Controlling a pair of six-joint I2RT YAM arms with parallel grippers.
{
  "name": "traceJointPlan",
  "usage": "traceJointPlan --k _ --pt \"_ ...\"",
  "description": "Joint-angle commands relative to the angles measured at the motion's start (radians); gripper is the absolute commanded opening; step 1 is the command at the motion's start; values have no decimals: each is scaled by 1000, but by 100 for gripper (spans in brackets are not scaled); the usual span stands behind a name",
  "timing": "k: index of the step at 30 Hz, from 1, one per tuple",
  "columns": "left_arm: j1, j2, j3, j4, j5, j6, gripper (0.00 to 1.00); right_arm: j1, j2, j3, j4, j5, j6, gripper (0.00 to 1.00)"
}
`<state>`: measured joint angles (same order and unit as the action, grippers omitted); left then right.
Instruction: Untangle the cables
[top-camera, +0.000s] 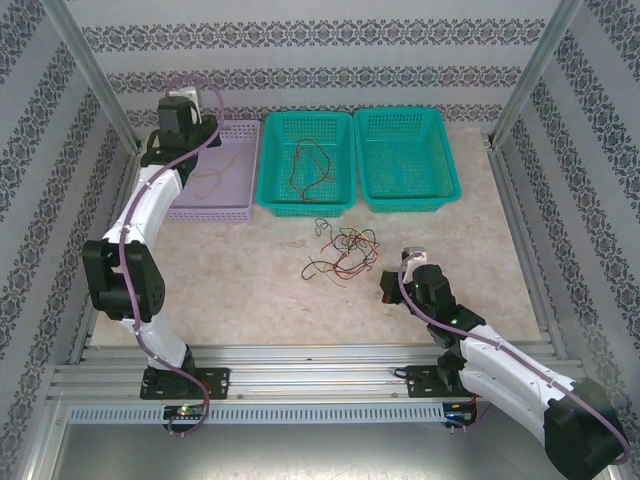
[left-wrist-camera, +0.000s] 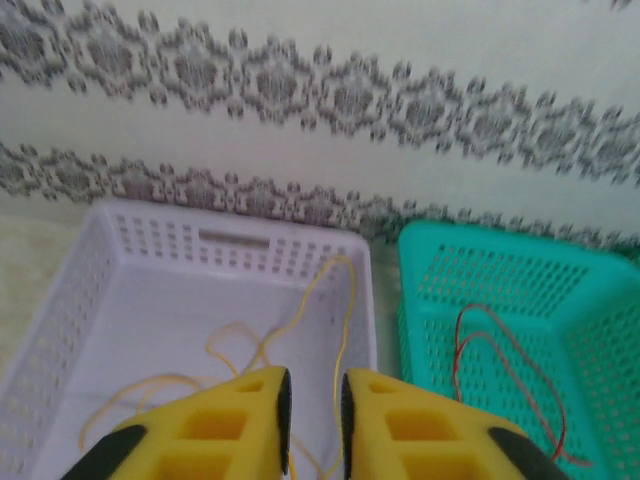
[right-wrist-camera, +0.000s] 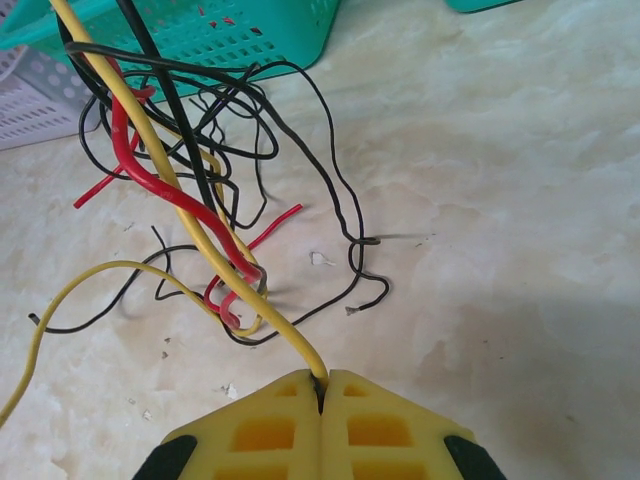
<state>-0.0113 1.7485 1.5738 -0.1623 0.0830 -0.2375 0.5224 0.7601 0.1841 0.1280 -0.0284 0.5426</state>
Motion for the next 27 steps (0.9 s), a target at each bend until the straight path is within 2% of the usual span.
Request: traceJointPlan --k 1,4,10,13,16,21,27 --pt "9 -22 -59 123 63 -98 29 13 -11 -1 27 -8 -20 0" --pt "8 -2 -58 81 67 -112 32 16 -28 -4 23 -10 -22 0" --pt "5 -86 -105 65 113 -196 61 22 -54 -9 14 -8 -22 0" --pt "-22 -165 -131 43 153 -279 69 25 -52 -9 29 -17 -26 0" --pt "-102 -246 -168 -7 177 -316 71 31 -48 -9 48 -36 -29 0" --pt "-330 -380 -299 -26 139 -323 73 46 -55 -15 67 -53 -36 0" --pt "-501 -397 -453 47 205 -455 72 64 -71 -19 74 -54 -51 0"
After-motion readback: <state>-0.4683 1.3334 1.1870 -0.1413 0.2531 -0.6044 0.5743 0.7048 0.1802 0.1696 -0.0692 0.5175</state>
